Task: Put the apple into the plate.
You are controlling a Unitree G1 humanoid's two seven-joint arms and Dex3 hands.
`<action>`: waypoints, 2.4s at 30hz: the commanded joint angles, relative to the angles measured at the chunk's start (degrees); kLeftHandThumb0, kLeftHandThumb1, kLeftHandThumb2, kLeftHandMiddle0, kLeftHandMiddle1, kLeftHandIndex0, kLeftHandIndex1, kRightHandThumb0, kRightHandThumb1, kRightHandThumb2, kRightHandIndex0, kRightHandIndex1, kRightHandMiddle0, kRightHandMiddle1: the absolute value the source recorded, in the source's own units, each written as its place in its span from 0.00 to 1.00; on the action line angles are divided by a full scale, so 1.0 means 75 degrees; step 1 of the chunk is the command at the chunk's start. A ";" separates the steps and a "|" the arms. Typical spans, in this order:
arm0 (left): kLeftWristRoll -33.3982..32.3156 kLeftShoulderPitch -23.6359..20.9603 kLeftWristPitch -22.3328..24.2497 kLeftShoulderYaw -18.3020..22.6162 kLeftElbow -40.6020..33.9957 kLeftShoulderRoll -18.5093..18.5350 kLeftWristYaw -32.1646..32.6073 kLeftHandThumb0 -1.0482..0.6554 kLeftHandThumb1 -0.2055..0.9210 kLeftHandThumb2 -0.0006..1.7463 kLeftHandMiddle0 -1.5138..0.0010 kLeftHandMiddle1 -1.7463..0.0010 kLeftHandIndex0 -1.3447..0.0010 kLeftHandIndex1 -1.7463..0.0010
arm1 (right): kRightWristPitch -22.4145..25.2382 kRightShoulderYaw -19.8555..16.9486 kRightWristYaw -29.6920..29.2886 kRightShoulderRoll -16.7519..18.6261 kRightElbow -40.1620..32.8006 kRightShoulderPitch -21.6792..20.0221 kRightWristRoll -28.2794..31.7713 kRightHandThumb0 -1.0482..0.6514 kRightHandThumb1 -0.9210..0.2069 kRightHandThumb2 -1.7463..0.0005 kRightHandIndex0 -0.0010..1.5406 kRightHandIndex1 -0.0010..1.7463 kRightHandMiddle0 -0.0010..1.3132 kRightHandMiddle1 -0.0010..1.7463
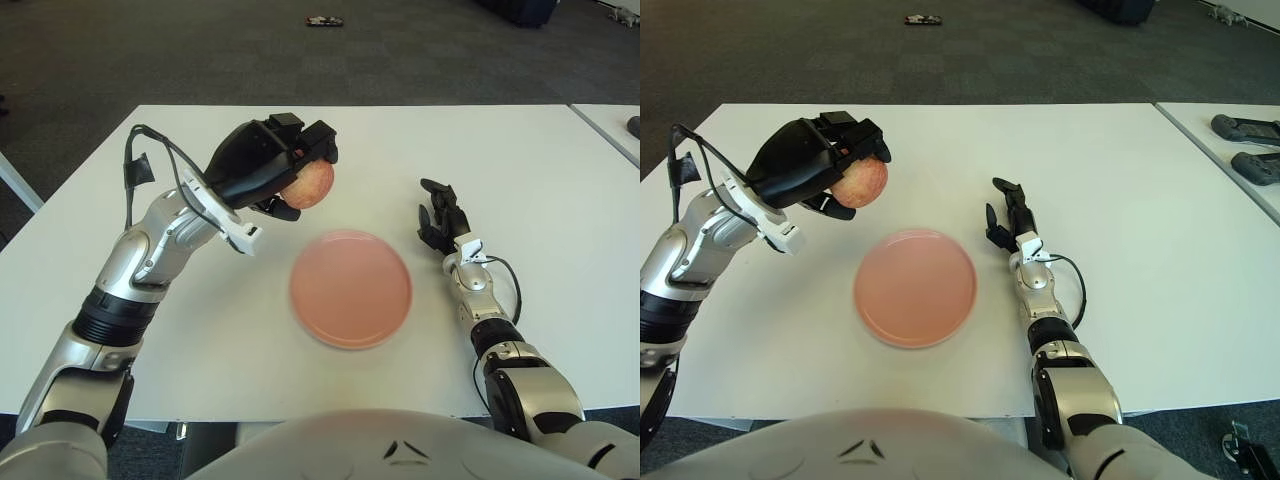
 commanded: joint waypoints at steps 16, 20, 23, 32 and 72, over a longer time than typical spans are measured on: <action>0.0127 -0.0258 -0.0698 -0.0586 0.1052 -0.0819 0.0169 0.32 0.39 0.81 0.21 0.00 0.50 0.00 | 0.0488 -0.0119 0.0164 0.0093 0.0356 0.0181 0.0180 0.19 0.00 0.60 0.17 0.00 0.00 0.37; 0.0085 -0.0232 -0.0758 -0.0679 0.1200 -0.0929 0.0125 0.32 0.40 0.81 0.21 0.00 0.50 0.00 | 0.0536 -0.0163 0.0310 0.0073 0.0436 0.0148 0.0250 0.20 0.00 0.59 0.16 0.00 0.00 0.36; 0.0038 -0.0236 -0.0794 -0.0730 0.1283 -0.0964 0.0030 0.32 0.40 0.80 0.21 0.00 0.50 0.00 | 0.0542 -0.0210 0.0399 0.0062 0.0494 0.0120 0.0304 0.21 0.00 0.58 0.16 0.00 0.00 0.34; 0.0166 -0.0105 -0.0760 -0.0869 0.1407 -0.1034 0.0001 0.32 0.40 0.80 0.21 0.00 0.50 0.00 | 0.0451 -0.0304 0.0458 0.0072 0.0561 0.0104 0.0356 0.22 0.00 0.58 0.17 0.00 0.00 0.33; 0.0253 0.0295 -0.1013 -0.1485 0.2483 -0.1330 0.0028 0.32 0.41 0.80 0.22 0.00 0.51 0.00 | 0.0338 -0.0216 0.0247 0.0056 0.0635 0.0061 0.0268 0.21 0.00 0.57 0.17 0.00 0.00 0.37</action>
